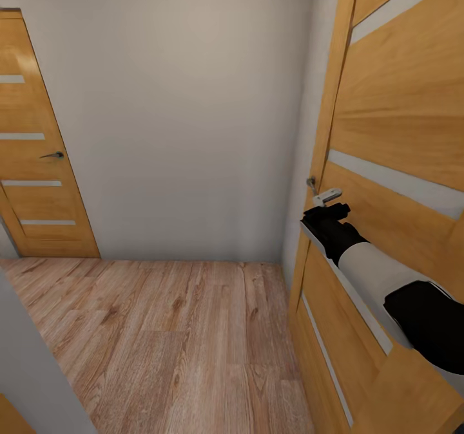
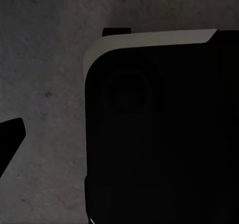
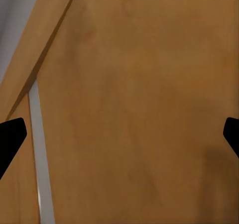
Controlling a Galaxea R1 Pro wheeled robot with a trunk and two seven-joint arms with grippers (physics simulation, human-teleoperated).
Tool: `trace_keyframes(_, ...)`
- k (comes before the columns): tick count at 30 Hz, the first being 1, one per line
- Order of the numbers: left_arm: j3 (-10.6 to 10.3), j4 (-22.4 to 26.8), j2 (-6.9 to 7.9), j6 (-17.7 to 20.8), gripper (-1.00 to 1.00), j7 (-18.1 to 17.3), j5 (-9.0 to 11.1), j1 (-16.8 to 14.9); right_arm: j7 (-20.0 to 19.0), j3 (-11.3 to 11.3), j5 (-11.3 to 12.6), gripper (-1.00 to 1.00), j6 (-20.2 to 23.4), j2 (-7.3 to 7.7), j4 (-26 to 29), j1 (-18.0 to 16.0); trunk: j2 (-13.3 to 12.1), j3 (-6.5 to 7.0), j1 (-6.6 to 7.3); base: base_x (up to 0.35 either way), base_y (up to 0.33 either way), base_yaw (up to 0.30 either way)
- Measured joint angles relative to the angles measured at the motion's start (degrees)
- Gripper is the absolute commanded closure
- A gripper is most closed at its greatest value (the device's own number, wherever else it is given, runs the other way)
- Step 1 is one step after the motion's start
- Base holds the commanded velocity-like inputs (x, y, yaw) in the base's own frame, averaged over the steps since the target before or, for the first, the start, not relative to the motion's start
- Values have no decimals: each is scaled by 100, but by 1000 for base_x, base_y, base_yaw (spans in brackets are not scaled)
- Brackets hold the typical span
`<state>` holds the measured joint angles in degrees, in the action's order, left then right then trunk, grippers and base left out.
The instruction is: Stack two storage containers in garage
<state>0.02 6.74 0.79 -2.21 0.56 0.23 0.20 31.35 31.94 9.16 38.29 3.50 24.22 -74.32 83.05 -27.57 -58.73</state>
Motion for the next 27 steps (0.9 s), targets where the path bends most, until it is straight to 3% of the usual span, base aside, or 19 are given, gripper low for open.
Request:
trace_keyframes(17, -3, 2, -1, -2, -100, 0, 0, -3, -2, -12, 21, -100, 46, 9, 37, 1, 0, 0, 0, 0, 0, 0)
trace_keyframes(22, -5, 4, -8, -1, -100, 1, -4, -2, 9, -17, -22, -100, 142, -371, 60, 3, 0, 0, 0, 0, 0, 0)
trace_keyframes(27, -9, 1, -9, -2, -100, 0, -10, 0, 45, -14, -19, -100, 169, -918, 62, 3, 0, 0, 0, 0, 0, 0)
